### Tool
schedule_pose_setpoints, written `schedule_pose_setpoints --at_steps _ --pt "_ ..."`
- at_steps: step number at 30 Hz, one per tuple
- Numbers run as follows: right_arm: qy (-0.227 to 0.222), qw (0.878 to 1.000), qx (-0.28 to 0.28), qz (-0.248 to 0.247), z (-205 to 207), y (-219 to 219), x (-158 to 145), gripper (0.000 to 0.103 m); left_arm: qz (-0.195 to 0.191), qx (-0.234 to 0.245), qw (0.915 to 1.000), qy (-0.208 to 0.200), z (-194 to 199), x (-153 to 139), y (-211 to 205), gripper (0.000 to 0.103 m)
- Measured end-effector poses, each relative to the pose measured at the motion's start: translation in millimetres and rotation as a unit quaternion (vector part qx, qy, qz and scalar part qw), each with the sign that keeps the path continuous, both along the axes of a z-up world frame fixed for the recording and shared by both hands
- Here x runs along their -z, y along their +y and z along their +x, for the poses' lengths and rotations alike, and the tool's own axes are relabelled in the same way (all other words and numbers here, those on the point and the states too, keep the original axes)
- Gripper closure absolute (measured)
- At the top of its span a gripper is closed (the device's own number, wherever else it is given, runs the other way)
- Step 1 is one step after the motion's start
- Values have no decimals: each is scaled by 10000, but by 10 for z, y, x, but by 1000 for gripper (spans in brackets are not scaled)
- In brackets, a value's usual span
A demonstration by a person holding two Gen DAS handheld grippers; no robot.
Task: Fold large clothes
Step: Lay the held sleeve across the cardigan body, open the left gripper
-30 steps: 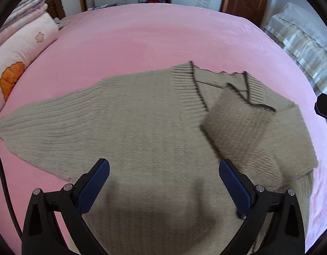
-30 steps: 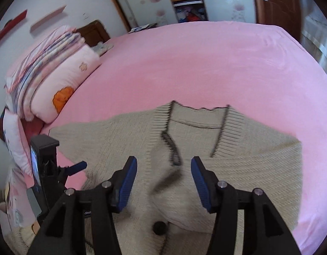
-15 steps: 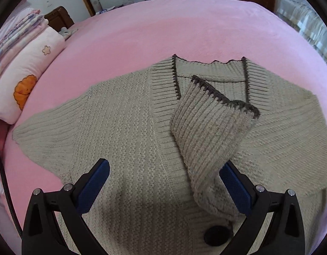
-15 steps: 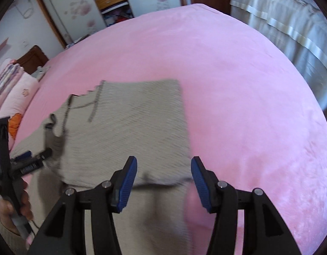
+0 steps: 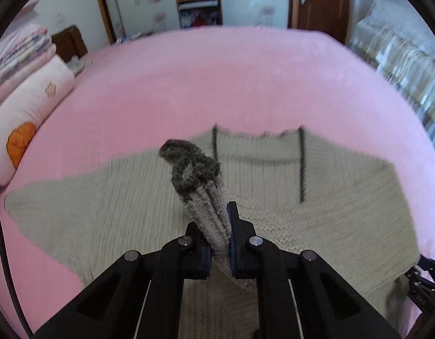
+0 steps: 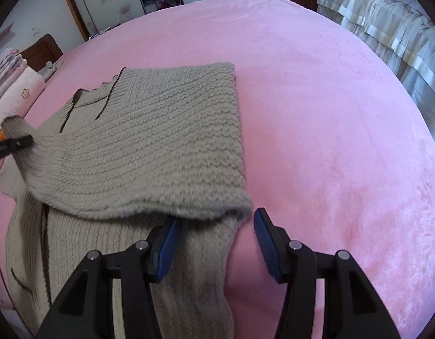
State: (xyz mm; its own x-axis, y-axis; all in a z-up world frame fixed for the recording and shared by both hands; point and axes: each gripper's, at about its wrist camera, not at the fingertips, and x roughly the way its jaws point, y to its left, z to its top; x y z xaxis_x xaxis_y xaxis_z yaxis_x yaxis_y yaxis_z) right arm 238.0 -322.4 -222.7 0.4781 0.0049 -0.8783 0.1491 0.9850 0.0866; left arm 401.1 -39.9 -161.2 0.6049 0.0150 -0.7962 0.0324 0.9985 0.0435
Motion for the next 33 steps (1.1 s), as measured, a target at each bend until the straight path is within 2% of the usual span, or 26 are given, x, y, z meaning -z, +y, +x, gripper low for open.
schedule_pose_setpoints --at_steps 3,5,8,11,12,14,18,19,20,28,31,33 --pt "-148 9995 220 -197 76 -9 -3 55 -249 21 9985 -494 55 -135 94 96" --pt "-175 9990 283 -299 118 34 25 55 -338 -97 9979 -539 104 -69 202 96" --pt "-147 9988 219 -422 93 97 69 55 -465 -464 9976 -224 189 253 436 95" --pt "-120 9982 174 -559 76 136 99 55 -542 -803 9944 432 230 698 649 89" --pt "-109 9982 181 -567 74 130 102 55 -722 -883 9912 672 234 864 736 87" --pt "-88 9984 185 -534 73 110 94 55 -1160 -913 9866 696 209 938 875 85" --pt "-41 9992 49 -399 33 89 30 55 -1748 -923 9766 841 148 875 1076 83" --pt "-70 9994 -9 -335 -2 85 -9 55 -1758 -954 9762 838 140 847 1123 76" --pt "-107 9995 -54 -300 -35 85 -48 55 -1762 -987 9760 818 131 820 1179 74" --pt "-626 9975 -180 -284 -263 65 -492 55 -1909 -1272 9719 536 10 627 1622 73" --pt "-722 9968 -255 -207 -186 127 -570 55 -1811 -1121 9759 472 20 539 1532 74" --pt "-719 9964 -309 -323 -97 212 -552 58 -1690 -881 9809 392 19 466 1354 74"
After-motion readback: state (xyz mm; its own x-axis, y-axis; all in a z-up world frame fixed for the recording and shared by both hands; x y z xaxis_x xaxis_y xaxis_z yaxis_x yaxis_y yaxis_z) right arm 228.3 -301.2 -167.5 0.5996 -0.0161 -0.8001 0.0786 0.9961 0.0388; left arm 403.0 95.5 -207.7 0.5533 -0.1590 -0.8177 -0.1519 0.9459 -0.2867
